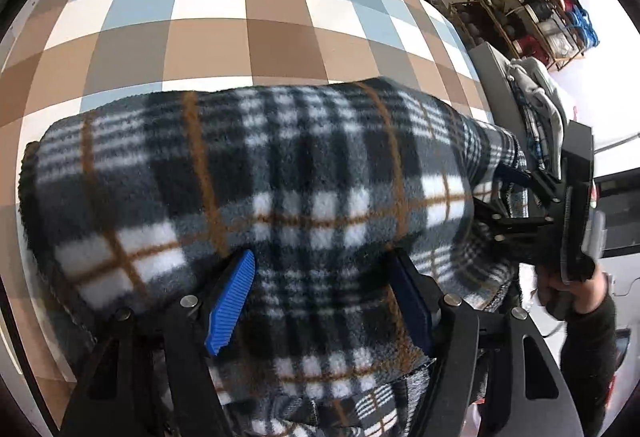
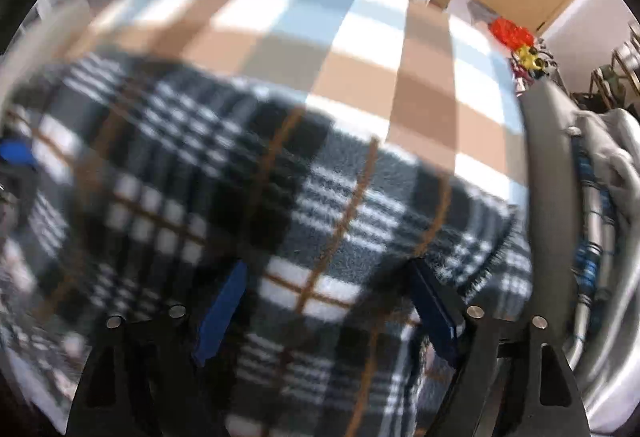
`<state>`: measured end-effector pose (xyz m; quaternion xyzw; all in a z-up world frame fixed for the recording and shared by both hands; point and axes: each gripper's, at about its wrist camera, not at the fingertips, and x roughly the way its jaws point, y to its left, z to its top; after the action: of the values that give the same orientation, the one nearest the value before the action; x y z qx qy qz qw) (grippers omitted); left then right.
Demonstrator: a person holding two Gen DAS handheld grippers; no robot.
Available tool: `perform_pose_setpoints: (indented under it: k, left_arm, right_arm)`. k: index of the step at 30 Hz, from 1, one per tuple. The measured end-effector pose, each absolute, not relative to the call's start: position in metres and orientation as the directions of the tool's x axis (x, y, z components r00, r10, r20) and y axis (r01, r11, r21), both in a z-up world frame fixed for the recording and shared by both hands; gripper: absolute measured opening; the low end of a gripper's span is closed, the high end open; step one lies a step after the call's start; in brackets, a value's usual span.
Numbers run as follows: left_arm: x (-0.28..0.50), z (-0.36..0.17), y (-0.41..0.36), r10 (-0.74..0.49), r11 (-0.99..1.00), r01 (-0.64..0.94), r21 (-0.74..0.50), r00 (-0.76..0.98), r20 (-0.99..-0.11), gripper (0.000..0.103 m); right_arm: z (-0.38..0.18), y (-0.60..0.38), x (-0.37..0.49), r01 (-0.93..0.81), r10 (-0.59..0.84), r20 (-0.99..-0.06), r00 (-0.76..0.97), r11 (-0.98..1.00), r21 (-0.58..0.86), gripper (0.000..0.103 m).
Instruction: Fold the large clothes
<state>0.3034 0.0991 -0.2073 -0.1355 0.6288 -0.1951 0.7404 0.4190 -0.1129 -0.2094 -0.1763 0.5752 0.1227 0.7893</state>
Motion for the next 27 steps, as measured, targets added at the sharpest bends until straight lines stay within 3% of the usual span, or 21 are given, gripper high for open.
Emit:
perform_pose_setpoints:
  k: [2, 13, 20, 23, 26, 27]
  left_arm:
    - [0.308, -0.208, 0.098, -0.451, 0.891, 0.131, -0.436, 0.137, -0.882, 0.066]
    - [0.325, -0.205, 0.094, -0.402, 0.912, 0.171, -0.374, 0.190, -0.896, 0.067]
    - [0.255, -0.184, 0.063, -0.339, 0.908, 0.335, -0.251, 0.239, -0.910, 0.066]
    - [0.237, -0.195, 0.051, -0.251, 0.921, 0.364, -0.135, 0.291, -0.923, 0.067]
    - [0.232, -0.211, 0.058, -0.286, 0.935, 0.293, -0.202, 0.281, -0.916, 0.066]
    - [0.229, -0.212, 0.060, -0.291, 0.937, 0.278, -0.209, 0.296, -0.910, 0.066]
  right_arm:
    - [-0.215, -0.114, 0.424, -0.395, 0.002, -0.944, 0.331, 0.908, -0.137, 0.094]
    - [-0.214, -0.128, 0.465, -0.419, 0.144, -0.877, 0.458, 0.905, -0.071, 0.095]
    - [-0.175, -0.147, 0.382, -0.498, 0.303, -0.812, 0.499, 0.867, 0.018, 0.093]
    - [-0.182, -0.151, 0.348, -0.502, 0.265, -0.804, 0.532, 0.863, -0.047, 0.097]
    - [-0.223, -0.148, 0.349, -0.461, 0.125, -0.893, 0.432, 0.882, -0.100, 0.096]
    - [-0.225, -0.148, 0.346, -0.458, 0.130, -0.879, 0.458, 0.883, -0.108, 0.096]
